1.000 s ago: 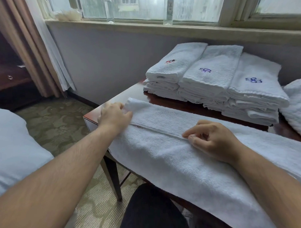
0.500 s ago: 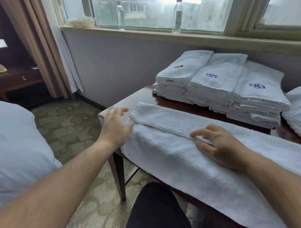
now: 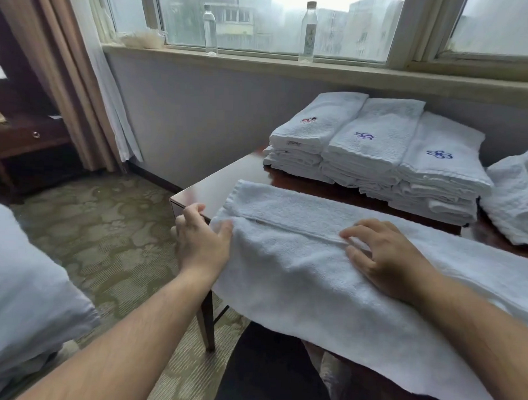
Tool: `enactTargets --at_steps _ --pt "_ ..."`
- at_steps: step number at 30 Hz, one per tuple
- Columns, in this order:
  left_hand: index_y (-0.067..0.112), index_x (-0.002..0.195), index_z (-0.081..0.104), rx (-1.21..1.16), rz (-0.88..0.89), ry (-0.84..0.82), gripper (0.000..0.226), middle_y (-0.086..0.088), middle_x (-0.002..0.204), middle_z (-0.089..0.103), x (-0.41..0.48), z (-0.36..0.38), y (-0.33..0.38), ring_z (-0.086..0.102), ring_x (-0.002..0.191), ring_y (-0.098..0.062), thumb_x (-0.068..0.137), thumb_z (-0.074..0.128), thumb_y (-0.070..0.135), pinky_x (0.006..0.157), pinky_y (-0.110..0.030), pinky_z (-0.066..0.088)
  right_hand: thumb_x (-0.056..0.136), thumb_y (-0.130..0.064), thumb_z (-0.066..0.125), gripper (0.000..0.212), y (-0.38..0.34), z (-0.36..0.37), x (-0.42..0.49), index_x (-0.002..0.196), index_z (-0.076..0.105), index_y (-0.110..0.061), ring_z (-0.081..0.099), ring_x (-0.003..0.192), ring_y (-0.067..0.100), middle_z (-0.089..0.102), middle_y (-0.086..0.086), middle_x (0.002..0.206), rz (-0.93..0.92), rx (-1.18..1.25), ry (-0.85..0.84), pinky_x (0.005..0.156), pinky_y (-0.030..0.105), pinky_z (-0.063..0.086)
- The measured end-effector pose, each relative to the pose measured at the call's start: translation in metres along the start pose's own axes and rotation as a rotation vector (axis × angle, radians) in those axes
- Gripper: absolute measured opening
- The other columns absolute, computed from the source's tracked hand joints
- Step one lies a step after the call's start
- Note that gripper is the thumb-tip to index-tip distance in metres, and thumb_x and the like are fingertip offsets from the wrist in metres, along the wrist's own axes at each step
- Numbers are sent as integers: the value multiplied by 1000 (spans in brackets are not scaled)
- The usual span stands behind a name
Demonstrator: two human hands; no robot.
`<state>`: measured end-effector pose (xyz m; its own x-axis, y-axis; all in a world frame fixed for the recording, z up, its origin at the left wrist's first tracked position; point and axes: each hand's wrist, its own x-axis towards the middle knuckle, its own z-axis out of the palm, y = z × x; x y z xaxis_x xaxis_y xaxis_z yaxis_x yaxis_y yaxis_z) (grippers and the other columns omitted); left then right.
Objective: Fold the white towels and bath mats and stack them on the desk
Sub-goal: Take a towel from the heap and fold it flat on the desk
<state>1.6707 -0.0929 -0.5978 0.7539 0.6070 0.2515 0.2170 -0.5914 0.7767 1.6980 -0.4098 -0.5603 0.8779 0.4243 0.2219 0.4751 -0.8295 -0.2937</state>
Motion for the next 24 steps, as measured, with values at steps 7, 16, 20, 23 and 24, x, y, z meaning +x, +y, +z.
enactTargets --at_steps 7,16,20,23,24 --pt "34 134 54 123 684 -378 46 7 143 47 -39 29 75 35 135 -17 91 53 51 109 -44 29 96 -33 62 36 19 -35 -65 131 64 -30 46 132 14 56 -7 140 132 -73 13 110 40 38" --pt "39 147 41 183 1034 -568 63 9 157 37 -90 117 151 31 144 -15 88 54 55 120 -41 17 91 -50 64 56 99 -79 -166 140 56 -25 40 138 20 48 -4 150 621 -142 124 110 39 30" --pt "41 135 57 180 1107 -558 51 13 147 50 -65 128 157 43 135 -12 87 61 53 115 -38 23 91 -49 63 50 111 -71 -142 136 59 -26 42 136 20 51 -4 147 648 -149 177 107 37 31" --pt "40 124 65 214 1145 -603 37 16 134 60 -59 129 164 55 123 -11 90 61 52 105 -35 30 91 -44 64 47 119 -69 -126 134 60 -27 44 133 20 54 -4 142 648 -130 212 106 36 32" --pt "39 122 65 253 1167 -593 34 15 131 62 -59 128 167 58 118 -12 92 58 52 102 -35 33 91 -42 64 46 121 -68 -124 134 61 -26 45 132 20 55 -4 141 642 -122 221 105 35 32"
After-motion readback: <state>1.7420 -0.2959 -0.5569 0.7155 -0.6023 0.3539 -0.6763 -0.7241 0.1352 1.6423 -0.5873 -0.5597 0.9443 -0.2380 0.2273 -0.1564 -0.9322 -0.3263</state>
